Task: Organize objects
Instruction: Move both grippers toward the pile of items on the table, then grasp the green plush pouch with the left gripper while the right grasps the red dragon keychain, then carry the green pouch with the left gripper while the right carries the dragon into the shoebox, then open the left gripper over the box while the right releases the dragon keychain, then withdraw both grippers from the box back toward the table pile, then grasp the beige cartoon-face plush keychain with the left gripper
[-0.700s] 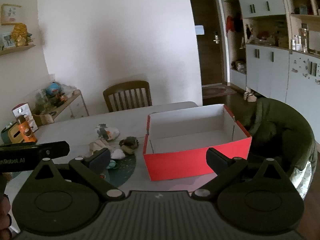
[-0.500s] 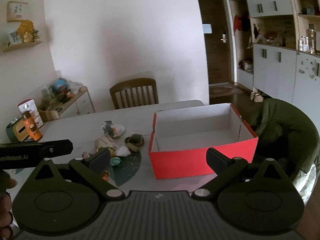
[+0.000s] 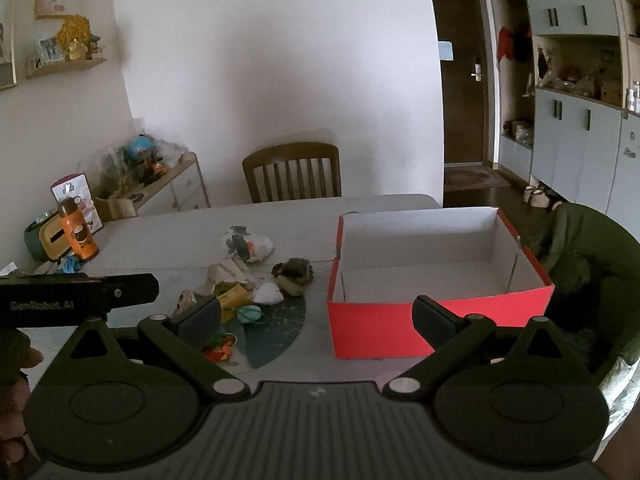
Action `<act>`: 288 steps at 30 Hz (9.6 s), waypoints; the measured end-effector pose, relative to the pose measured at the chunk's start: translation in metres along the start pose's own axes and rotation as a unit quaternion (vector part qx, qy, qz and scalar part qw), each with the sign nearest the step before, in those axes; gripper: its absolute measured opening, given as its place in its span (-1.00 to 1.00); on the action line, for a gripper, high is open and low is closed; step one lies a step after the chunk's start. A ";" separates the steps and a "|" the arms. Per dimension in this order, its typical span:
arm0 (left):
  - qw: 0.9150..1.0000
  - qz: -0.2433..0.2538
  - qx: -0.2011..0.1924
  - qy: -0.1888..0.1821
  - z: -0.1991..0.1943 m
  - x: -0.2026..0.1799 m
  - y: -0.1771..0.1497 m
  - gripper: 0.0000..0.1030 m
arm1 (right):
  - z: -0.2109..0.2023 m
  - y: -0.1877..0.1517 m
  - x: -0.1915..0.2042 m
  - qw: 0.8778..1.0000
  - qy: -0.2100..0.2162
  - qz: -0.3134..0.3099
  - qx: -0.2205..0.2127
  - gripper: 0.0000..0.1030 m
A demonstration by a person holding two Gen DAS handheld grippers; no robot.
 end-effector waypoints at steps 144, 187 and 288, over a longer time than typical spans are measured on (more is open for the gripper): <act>0.935 0.165 0.267 -0.166 0.329 -0.206 0.038 0.34 | 0.233 0.031 -0.195 0.960 -0.052 -0.101 0.256 -0.26; 0.944 0.116 0.230 -0.205 0.259 -0.175 0.065 0.71 | 0.202 0.051 -0.181 0.966 -0.028 -0.056 0.250 0.03; 0.973 0.050 0.186 -0.125 0.255 0.162 -0.035 0.54 | 0.313 -0.063 0.106 0.967 -0.008 -0.087 0.237 0.20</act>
Point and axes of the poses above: each gripper's, at about its wrist camera, not at the fingertips, and z roughly the way its jaws point, x to its left, y to its top, the point moved 4 cm from there along z, roughly the way its jaws point, and after that the axes turned 8 degrees about z, right-handed, at the moved point
